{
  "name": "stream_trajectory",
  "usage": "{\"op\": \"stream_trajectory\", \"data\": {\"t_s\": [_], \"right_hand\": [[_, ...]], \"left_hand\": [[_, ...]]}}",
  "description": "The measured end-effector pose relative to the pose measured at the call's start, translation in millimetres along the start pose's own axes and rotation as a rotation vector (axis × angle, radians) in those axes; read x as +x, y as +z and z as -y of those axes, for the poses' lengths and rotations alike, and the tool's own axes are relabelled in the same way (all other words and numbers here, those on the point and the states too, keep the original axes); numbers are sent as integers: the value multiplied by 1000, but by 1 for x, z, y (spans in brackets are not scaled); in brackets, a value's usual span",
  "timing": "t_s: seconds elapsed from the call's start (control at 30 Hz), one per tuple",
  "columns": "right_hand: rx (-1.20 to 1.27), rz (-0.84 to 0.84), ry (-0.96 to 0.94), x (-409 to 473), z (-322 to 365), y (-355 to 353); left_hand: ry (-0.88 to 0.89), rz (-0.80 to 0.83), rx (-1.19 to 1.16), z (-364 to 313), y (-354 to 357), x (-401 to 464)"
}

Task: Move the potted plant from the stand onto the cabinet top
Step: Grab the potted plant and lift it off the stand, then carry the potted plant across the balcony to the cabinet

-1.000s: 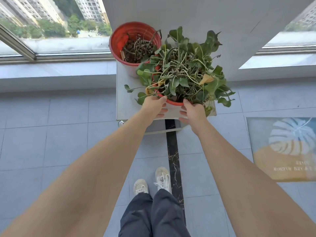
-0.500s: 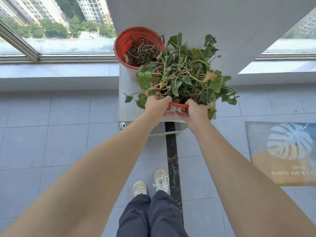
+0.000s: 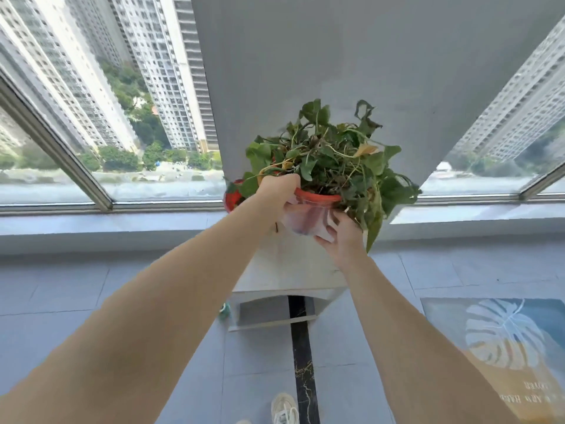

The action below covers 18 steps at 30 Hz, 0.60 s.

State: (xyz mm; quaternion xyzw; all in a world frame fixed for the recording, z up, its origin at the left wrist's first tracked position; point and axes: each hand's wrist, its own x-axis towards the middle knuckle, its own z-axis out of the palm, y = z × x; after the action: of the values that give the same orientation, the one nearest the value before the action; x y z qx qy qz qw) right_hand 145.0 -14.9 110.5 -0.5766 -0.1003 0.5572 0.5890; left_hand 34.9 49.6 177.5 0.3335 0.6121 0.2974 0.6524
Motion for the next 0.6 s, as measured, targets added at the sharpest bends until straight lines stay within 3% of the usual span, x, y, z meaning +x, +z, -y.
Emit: {"op": "stream_trajectory", "data": {"t_s": [0.2,0.4,0.6], "right_hand": [[91,195,-50,-31,54,32],[151,191,-191,-54,95,55],[193,230,-204,-73,132,64]], "left_hand": [[105,6,-1,-77,-5,-59],[246,0,50,-130,-6,-116],[396,-38,11,-161,2,-153]]}}
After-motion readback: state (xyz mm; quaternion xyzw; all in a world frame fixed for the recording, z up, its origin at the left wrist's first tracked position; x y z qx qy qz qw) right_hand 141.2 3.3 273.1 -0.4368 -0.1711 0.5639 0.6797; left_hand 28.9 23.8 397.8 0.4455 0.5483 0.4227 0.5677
